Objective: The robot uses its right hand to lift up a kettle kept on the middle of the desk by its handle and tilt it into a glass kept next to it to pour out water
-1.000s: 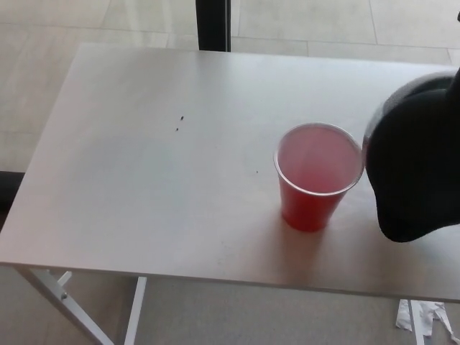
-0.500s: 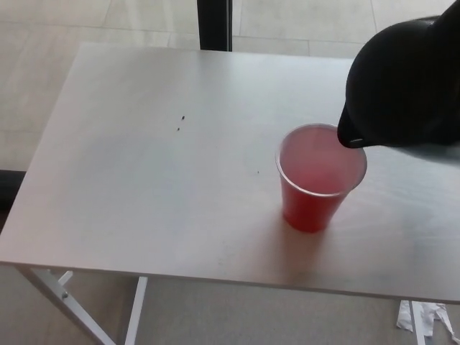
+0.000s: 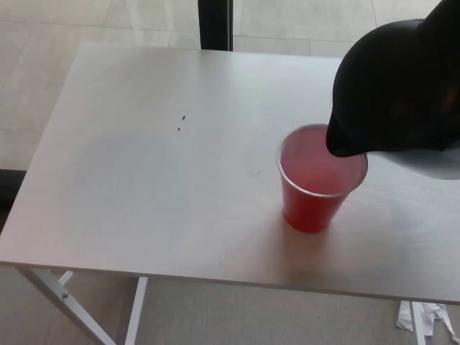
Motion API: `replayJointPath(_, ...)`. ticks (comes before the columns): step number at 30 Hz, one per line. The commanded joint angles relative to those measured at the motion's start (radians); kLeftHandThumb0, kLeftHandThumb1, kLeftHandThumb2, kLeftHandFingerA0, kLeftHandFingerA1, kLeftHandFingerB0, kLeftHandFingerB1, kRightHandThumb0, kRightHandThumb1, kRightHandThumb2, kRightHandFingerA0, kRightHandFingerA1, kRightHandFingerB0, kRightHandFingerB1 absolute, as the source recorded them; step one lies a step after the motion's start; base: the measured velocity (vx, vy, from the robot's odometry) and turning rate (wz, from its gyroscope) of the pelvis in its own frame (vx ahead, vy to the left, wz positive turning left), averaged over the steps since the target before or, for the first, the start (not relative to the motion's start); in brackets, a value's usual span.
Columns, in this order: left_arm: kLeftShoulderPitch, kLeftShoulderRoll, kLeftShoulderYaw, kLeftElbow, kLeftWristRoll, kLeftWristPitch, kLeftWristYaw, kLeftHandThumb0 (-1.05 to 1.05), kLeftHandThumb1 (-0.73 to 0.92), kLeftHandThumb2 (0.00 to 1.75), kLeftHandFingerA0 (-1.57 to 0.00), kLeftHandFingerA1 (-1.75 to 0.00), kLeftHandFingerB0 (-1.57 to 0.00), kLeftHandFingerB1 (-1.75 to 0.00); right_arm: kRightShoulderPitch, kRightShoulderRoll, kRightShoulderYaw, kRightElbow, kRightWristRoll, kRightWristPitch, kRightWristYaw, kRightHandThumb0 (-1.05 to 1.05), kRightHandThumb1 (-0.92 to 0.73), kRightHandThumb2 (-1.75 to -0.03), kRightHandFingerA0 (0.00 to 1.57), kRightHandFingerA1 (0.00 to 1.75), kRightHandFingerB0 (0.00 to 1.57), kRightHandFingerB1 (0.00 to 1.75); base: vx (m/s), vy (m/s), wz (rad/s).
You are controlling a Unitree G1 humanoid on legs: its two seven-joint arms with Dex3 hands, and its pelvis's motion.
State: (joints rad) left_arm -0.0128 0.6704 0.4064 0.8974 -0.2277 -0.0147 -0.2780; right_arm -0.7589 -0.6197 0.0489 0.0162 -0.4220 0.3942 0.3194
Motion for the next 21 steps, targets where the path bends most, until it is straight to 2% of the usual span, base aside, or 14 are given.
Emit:
replayJointPath(1, 0.002, 0.008, 0.0, -0.013, 0.015, 0.023, 0.014, -0.79, 0.92, 0.7, -0.62, -0.58, -0.39, -0.55, -0.016, 0.001, 0.002, -0.037, -0.034, -0.026, -0.047, -0.19, -0.51, -1.08, 0.88, 1.75, 0.66, 1.65, 0.0, 0.0, 0.0)
replayJointPath(4, -0.003, 0.006, 0.005, -0.024, 0.009, 0.048, 0.015, -0.8, 0.92, 0.67, -0.63, -0.59, -0.4, -0.55, -0.013, 0.002, 0.011, -0.048, -0.047, -0.008, -0.047, -0.18, -0.51, -1.1, 0.87, 1.75, 0.65, 1.65, 0.0, 0.0, 0.0)
replayJointPath(6, -0.003, 0.008, -0.004, -0.022, 0.023, 0.037, 0.02, -0.79, 0.92, 0.7, -0.64, -0.6, -0.41, -0.55, -0.007, 0.006, 0.018, -0.05, -0.062, 0.003, -0.052, -0.2, -0.48, -1.15, 0.88, 1.75, 0.67, 1.58, 0.0, 0.0, 0.0)
replayJointPath(9, -0.007, 0.01, -0.002, -0.023, 0.024, 0.037, 0.018, -0.8, 0.92, 0.69, -0.64, -0.6, -0.41, -0.55, -0.003, 0.009, 0.018, -0.054, -0.067, 0.003, -0.054, -0.21, -0.47, -1.18, 0.88, 1.75, 0.68, 1.59, 0.0, 0.0, 0.0)
replayJointPath(10, -0.002, 0.01, -0.007, -0.037, 0.03, 0.041, 0.019, -0.79, 0.76, 1.14, -0.59, -0.68, -0.38, -0.63, 0.005, 0.016, 0.017, -0.054, -0.064, -0.025, -0.066, -0.24, -0.41, -1.29, 0.9, 1.75, 0.76, 1.61, 0.0, 0.0, 0.0)
replayJointPath(11, -0.002, 0.01, -0.006, -0.038, 0.03, 0.041, 0.019, -0.79, 0.76, 1.14, -0.59, -0.68, -0.38, -0.63, 0.005, 0.017, 0.017, -0.054, -0.065, -0.025, -0.065, -0.24, -0.41, -1.29, 0.9, 1.75, 0.76, 1.61, 0.0, 0.0, 0.0)
replayJointPath(12, -0.011, 0.009, -0.007, -0.036, 0.03, 0.051, 0.023, -0.8, 0.92, 0.69, -0.64, -0.61, -0.4, -0.56, 0.002, 0.021, 0.018, -0.061, -0.069, -0.009, -0.06, -0.24, -0.43, -1.26, 0.9, 1.75, 0.76, 1.62, 0.0, 0.0, 0.0)
replayJointPath(13, -0.015, 0.003, 0.002, -0.036, 0.017, 0.053, 0.015, -0.76, 0.73, 1.13, -0.58, -0.68, -0.36, -0.62, -0.002, 0.025, 0.021, -0.06, -0.073, 0.003, -0.056, -0.23, -0.44, -1.24, 0.9, 1.75, 0.76, 1.6, 0.0, 0.0, 0.0)
replayJointPath(14, -0.014, 0.002, 0.003, -0.041, 0.016, 0.057, 0.018, -0.8, 0.92, 0.69, -0.64, -0.62, -0.4, -0.57, 0.001, 0.03, 0.021, -0.063, -0.073, -0.006, -0.06, -0.24, -0.44, -1.25, 0.92, 1.75, 0.77, 1.57, 0.0, 0.0, 0.0)
replayJointPath(17, -0.02, 0.003, -0.002, -0.034, 0.024, 0.053, 0.019, -0.8, 0.92, 0.7, -0.62, -0.62, -0.39, -0.56, 0.004, 0.036, 0.026, -0.066, -0.071, -0.014, -0.055, -0.21, -0.5, -1.18, 0.91, 1.75, 0.77, 1.51, 0.0, 0.0, 0.0)
replayJointPath(18, -0.017, 0.003, 0.0, -0.037, 0.024, 0.048, 0.016, -0.77, 0.74, 1.13, -0.58, -0.68, -0.38, -0.63, 0.004, 0.038, 0.031, -0.07, -0.073, -0.014, -0.051, -0.27, -0.5, -1.16, 1.19, 1.36, 0.93, 1.17, 0.0, 0.0, 0.0)
replayJointPath(19, -0.02, 0.004, 0.004, -0.041, 0.019, 0.068, 0.021, -0.78, 0.74, 1.13, -0.58, -0.67, -0.38, -0.62, 0.013, 0.043, 0.035, -0.074, -0.061, -0.063, -0.059, -0.25, -0.47, -1.17, 1.23, 1.39, 0.98, 1.22, 0.0, 0.0, 0.0)
replayJointPath(21, -0.019, 0.007, 0.001, -0.047, 0.024, 0.056, 0.014, -0.79, 0.75, 1.14, -0.58, -0.68, -0.37, -0.62, 0.018, 0.044, 0.046, -0.08, -0.067, -0.08, -0.059, -0.25, -0.46, -1.17, 1.24, 1.4, 0.99, 1.24, 0.0, 0.0, 0.0)
